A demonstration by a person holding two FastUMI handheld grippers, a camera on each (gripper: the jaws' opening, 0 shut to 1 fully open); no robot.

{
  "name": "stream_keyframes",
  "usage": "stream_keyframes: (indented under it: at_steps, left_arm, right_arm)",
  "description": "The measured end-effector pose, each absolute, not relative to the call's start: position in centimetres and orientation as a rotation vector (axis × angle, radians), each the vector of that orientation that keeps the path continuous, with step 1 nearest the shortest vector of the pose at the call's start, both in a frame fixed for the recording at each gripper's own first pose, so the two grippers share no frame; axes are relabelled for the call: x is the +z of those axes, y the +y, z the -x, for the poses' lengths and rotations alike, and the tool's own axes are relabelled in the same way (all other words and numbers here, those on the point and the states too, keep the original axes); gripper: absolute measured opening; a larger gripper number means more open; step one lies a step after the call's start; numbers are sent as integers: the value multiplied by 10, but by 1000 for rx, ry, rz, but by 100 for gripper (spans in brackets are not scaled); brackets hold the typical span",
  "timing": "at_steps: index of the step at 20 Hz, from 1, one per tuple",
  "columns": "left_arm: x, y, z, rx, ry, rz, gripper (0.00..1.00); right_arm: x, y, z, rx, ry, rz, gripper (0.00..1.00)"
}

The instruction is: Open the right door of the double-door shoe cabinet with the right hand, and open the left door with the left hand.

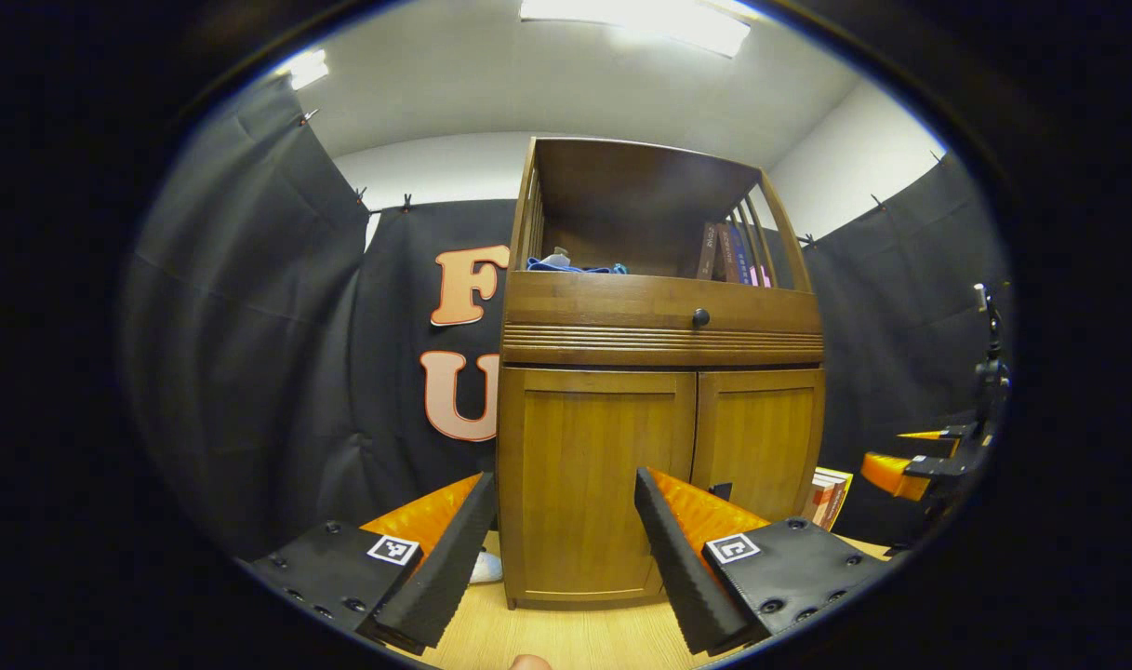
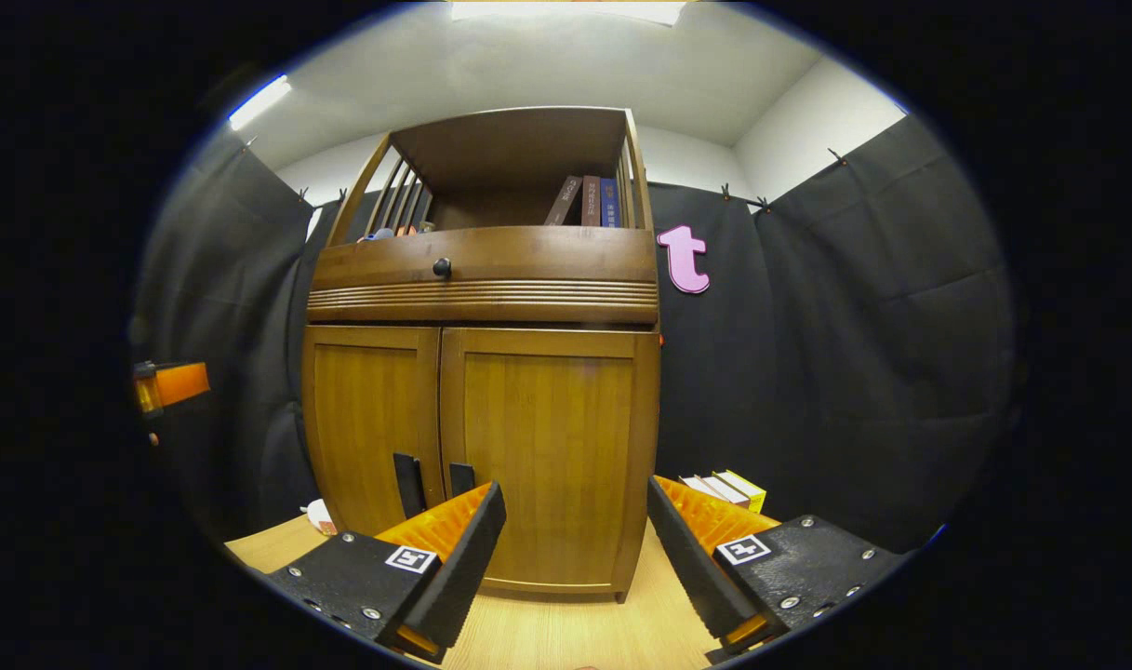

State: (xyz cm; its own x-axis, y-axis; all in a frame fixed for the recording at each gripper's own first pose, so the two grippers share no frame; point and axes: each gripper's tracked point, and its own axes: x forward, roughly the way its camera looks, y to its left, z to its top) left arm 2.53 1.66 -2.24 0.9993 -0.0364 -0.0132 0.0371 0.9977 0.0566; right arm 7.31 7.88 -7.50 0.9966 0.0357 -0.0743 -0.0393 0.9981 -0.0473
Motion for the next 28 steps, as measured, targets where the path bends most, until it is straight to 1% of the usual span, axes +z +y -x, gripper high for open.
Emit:
stream_keyframes:
  at_steps: [2,4,5,6,11,12,13,14,15,18,19,20,21,22,23,24,25,26,27,28]
  left_arm:
    - [-24,24,-24,-20,19,-45,98]
    - [-22,41,-19,32,11,-56,96]
    - [-20,42,-15,34,3,-62,94]
    - [-18,43,-11,31,-1,-62,99]
    - [-5,57,6,42,-32,-93,94]
    - [-3,59,8,40,-35,-91,94]
    - [-1,62,10,40,-37,-94,94]
    - [1,64,12,45,-42,-103,95]
    - [2,67,15,50,-47,-110,96]
    - [5,71,17,51,-58,-108,99]
    - [6,72,18,53,-61,-109,94]
    - [6,75,19,57,-63,-113,94]
    - [4,77,17,60,-62,-113,94]
    - [2,78,16,60,-58,-109,94]
    - [0,79,15,60,-50,-105,96]
    - [-4,81,14,63,-40,-102,96]
    - [-7,85,12,69,-33,-102,96]
    - [-8,87,11,77,-27,-107,96]
    - [-10,90,10,85,-25,-113,96]
    - [-9,92,9,91,-25,-115,94]
  right_arm:
    - [-97,101,-89,61,91,57,94]
    - [-115,123,-106,83,95,67,94]
    - [-123,132,-113,87,97,65,94]
    - [-133,140,-122,93,100,59,94]
    - [-165,174,-157,106,116,52,94]
    - [-172,178,-165,106,126,52,100]
    - [-179,183,-172,113,135,51,94]
    - [-187,190,-180,121,145,48,100]
    - [-196,194,-188,122,160,47,92]
    - [-223,200,-207,118,206,35,88]
    - [-228,201,-213,116,220,28,91]
    - [-233,203,-219,114,231,17,90]
    - [-237,203,-225,105,241,4,86]
    - [-241,203,-229,103,248,-11,78]
    - [-242,203,-234,105,251,-25,74]
    - [-242,204,-239,106,249,-37,72]
    - [-242,203,-243,105,246,-43,68]
    - [-242,203,-244,102,246,-45,65]
    - [-244,203,-246,104,248,-46,57]
    - [-245,207,-246,117,251,-53,53]
